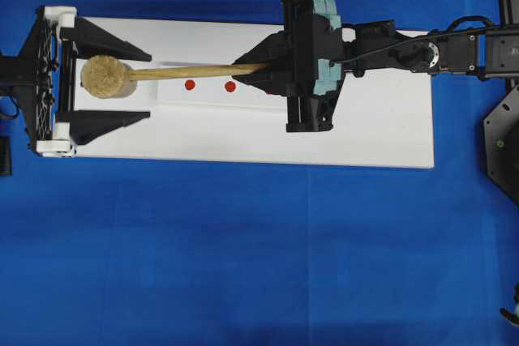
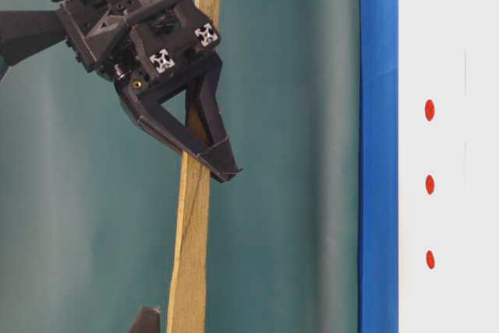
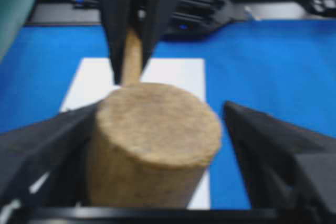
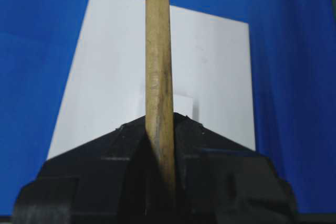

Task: Hit the mark with a hammer.

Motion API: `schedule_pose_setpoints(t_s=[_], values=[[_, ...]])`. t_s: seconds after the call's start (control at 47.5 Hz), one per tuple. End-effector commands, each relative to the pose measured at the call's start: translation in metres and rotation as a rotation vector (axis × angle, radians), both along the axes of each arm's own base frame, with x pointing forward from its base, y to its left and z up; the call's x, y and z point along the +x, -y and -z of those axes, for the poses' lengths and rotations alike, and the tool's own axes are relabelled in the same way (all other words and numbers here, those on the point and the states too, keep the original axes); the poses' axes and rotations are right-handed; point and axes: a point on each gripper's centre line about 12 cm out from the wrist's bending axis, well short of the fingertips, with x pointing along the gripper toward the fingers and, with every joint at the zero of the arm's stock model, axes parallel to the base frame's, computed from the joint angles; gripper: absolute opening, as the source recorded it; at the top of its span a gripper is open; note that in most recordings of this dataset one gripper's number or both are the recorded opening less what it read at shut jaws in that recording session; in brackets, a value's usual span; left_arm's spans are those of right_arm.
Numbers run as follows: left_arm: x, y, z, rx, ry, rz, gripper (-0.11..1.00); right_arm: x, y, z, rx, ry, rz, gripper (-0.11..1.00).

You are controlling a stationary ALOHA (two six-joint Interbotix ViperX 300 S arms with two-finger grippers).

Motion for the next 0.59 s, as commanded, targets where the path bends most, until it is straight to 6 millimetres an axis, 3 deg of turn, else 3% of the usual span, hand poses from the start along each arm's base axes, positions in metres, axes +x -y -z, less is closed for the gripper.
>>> schedule_pose_setpoints(t_s=[0.0, 0.211, 0.569], values=[[-0.001, 0.000, -0.009, 0.001, 0.031, 0.001, 0.91, 0.002, 0.001, -0.016, 0.012, 0.043, 0.007, 0.01], [-0.016, 0.000, -0.009, 0.002, 0.017, -0.003, 0.88, -0.005, 0.000, -0.013, 0.040, 0.038, 0.019, 0.01], [-0.070, 0.002, -0.009, -0.005, -0.035, 0.000, 0.88, -0.026, -0.003, -0.009, 0.083, 0.032, 0.037, 0.01]])
